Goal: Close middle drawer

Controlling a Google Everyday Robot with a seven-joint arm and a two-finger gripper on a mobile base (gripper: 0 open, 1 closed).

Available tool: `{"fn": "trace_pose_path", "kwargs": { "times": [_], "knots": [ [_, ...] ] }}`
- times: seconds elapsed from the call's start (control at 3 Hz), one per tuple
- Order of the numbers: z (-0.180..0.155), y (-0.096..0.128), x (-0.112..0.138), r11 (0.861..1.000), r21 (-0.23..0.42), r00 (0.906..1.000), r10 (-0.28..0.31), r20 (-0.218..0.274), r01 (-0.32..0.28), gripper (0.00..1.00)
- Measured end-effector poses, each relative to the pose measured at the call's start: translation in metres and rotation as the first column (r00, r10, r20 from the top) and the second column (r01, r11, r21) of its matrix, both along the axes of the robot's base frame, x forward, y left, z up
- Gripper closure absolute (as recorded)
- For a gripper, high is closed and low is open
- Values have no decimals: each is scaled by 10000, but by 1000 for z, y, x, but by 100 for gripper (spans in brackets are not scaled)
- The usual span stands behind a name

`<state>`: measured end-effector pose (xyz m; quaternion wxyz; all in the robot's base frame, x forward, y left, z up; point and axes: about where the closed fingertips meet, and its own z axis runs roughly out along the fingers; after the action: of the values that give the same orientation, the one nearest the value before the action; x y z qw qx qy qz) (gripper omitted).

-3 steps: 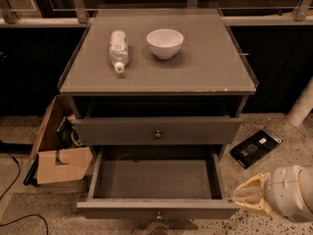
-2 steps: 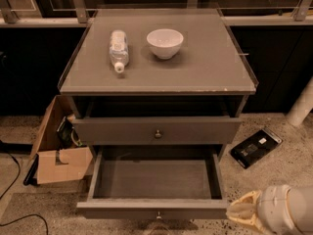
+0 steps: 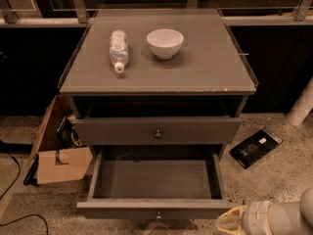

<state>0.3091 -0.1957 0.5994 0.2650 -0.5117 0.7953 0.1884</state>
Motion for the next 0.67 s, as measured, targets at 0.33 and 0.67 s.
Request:
{"fn": "trace_pose_path", "kwargs": {
  "times": [0.33,0.67],
  "knots": [
    [-44,2,2,9999,21,9996,-170,-233,171,100],
    [-106,12,15,9989,-360,9988,-320,-358,307,100]
  ]
}}
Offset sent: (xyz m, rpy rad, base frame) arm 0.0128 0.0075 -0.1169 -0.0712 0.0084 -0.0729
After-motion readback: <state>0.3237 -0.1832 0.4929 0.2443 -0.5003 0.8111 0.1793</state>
